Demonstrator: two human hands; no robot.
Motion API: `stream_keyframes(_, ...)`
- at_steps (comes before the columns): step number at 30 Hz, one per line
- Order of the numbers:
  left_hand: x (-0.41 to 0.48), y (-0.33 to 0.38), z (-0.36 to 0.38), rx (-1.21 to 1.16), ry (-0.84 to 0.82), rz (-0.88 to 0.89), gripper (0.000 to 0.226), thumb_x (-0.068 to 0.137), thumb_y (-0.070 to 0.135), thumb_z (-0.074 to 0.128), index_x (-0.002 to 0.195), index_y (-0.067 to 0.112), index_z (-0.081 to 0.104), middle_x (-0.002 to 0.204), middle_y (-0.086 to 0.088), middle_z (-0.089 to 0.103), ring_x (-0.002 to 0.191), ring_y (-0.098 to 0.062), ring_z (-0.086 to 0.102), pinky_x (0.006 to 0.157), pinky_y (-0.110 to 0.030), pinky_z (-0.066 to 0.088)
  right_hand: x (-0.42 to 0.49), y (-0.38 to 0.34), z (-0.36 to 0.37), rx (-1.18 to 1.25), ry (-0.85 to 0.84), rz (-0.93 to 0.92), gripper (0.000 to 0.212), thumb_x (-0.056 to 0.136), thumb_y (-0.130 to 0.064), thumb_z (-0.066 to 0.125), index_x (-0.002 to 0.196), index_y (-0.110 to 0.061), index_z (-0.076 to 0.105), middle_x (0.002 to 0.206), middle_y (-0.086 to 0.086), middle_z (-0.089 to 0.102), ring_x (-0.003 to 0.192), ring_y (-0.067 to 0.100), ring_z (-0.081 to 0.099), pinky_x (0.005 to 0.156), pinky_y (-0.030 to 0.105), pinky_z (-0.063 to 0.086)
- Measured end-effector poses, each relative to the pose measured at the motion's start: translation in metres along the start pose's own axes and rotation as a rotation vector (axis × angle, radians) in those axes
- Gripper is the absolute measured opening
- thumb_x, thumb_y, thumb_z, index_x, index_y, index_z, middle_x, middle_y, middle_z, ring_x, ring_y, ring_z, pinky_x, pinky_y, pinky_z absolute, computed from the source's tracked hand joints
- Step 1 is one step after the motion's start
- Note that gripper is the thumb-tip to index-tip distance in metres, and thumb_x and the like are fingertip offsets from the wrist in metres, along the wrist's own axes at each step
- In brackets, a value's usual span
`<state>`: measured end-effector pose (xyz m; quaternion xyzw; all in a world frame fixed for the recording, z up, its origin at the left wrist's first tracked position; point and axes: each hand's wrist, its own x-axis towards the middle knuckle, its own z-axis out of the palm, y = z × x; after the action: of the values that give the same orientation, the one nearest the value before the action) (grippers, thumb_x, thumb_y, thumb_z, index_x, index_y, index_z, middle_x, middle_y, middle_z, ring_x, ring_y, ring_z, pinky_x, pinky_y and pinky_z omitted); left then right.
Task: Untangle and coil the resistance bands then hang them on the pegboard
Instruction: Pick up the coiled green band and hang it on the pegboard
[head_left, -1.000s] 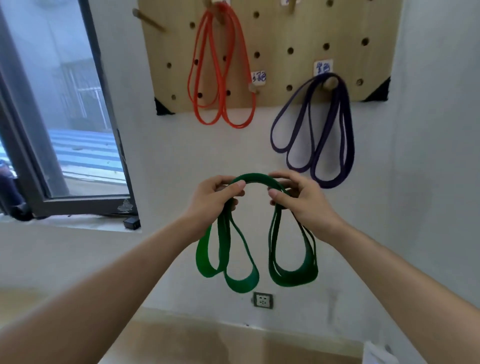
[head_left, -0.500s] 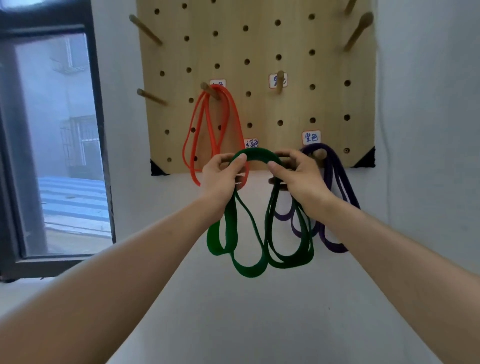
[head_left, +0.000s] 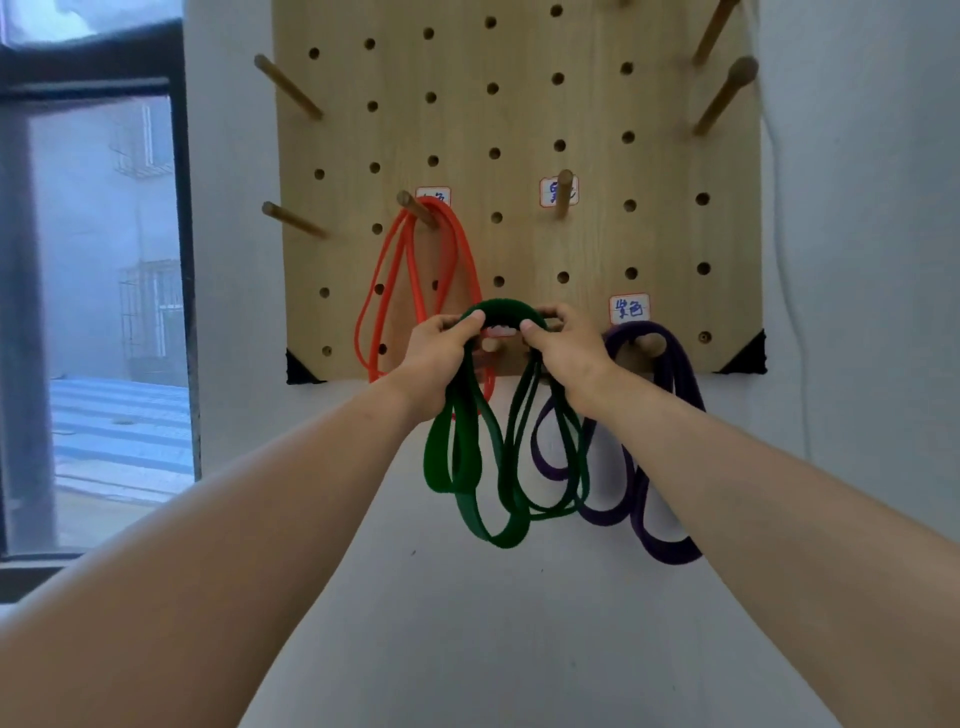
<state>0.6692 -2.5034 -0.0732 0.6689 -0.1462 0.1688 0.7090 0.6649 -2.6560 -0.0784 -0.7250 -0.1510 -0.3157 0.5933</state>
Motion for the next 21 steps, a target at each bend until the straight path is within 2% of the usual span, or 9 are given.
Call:
stream_keyframes(2,0.003,-0.010,0.000,0.058,0.007,-0.003,0.031,0.097,0.033,0.068,0.118,0.012,0.063,0.110,-0.014,0.073,0.101,-0.032,0.071,0.093,-0.049,0.059,-0.003,0.010,-0.002,-0.103,0.007,-0.022,0.013,0.099,-0.021,0.064,0.112,-0.019,0.062,0.104,0.000,0.064,0.106,0.021,0.062,0.086,0.030,0.049)
stream_keyframes(6,0.007,-0.021,-0.002,0.157,0.053,0.139,0.028,0.095,0.034,0.071,0.114,0.014,0.067,0.106,-0.003,0.070,0.098,-0.019,0.066,0.087,-0.033,0.053,-0.014,0.024,-0.008,-0.233,-0.054,-0.076,0.026,0.095,-0.015,0.069,0.119,-0.016,0.061,0.092,-0.009,0.062,0.086,0.007,0.061,0.064,0.010,0.041)
stream_keyframes(7,0.009,-0.023,-0.003,0.193,0.073,0.173,0.027,0.094,0.035,0.072,0.113,0.016,0.068,0.109,-0.002,0.070,0.102,-0.017,0.065,0.090,-0.031,0.051,-0.016,0.025,-0.008,-0.262,-0.069,-0.086,0.029,0.094,-0.014,0.070,0.121,-0.016,0.060,0.092,-0.009,0.062,0.084,0.006,0.060,0.066,0.010,0.042)
stream_keyframes(9,0.008,-0.024,-0.003,0.245,0.092,0.208,0.028,0.094,0.037,0.071,0.115,0.019,0.069,0.114,0.001,0.069,0.109,-0.015,0.062,0.092,-0.028,0.049,-0.020,0.026,-0.007,-0.299,-0.101,-0.098,0.038,0.091,-0.013,0.073,0.126,-0.015,0.058,0.099,-0.005,0.065,0.093,0.012,0.062,0.080,0.019,0.048)
stream_keyframes(12,-0.001,-0.027,-0.004,0.349,0.072,0.254,0.029,0.097,0.029,0.067,0.125,0.020,0.069,0.115,0.005,0.069,0.108,-0.014,0.061,0.079,-0.018,0.044,-0.026,0.024,-0.011,-0.348,-0.129,-0.108,0.045,0.090,-0.017,0.075,0.131,-0.015,0.058,0.111,-0.004,0.065,0.106,0.014,0.059,0.092,0.030,0.048)
stream_keyframes(14,-0.011,-0.029,-0.010,0.470,0.061,0.305,0.029,0.100,0.020,0.062,0.128,0.022,0.069,0.112,0.005,0.070,0.106,-0.017,0.065,0.084,-0.023,0.050,-0.032,0.024,-0.016,-0.424,-0.128,-0.133,0.049,0.090,-0.021,0.075,0.136,-0.016,0.059,0.123,-0.001,0.065,0.117,0.016,0.057,0.101,0.032,0.046)
stream_keyframes(16,-0.023,-0.029,-0.018,0.513,0.081,0.322,0.031,0.099,0.017,0.062,0.129,0.023,0.069,0.115,0.006,0.070,0.109,-0.017,0.065,0.095,-0.034,0.054,-0.041,0.024,-0.021,-0.509,-0.119,-0.174,0.052,0.090,-0.024,0.075,0.139,-0.018,0.058,0.133,0.002,0.061,0.126,0.019,0.054,0.108,0.035,0.042)
stream_keyframes(18,-0.039,-0.027,-0.029,0.524,0.114,0.338,0.031,0.098,0.017,0.064,0.129,0.021,0.068,0.120,0.008,0.070,0.114,-0.012,0.063,0.100,-0.030,0.050,-0.055,0.022,-0.024,-0.553,-0.082,-0.224,0.046,0.091,-0.025,0.073,0.134,-0.020,0.060,0.131,0.001,0.059,0.124,0.018,0.053,0.108,0.036,0.043)
stream_keyframes(21,-0.073,-0.029,-0.046,0.506,0.090,0.350,0.022,0.097,0.017,0.066,0.118,0.019,0.072,0.113,0.008,0.071,0.106,-0.007,0.065,0.095,-0.023,0.048,-0.086,0.018,-0.029,-0.522,-0.051,-0.250,0.029,0.092,-0.025,0.072,0.121,-0.023,0.066,0.117,-0.007,0.059,0.106,0.012,0.056,0.095,0.030,0.047)
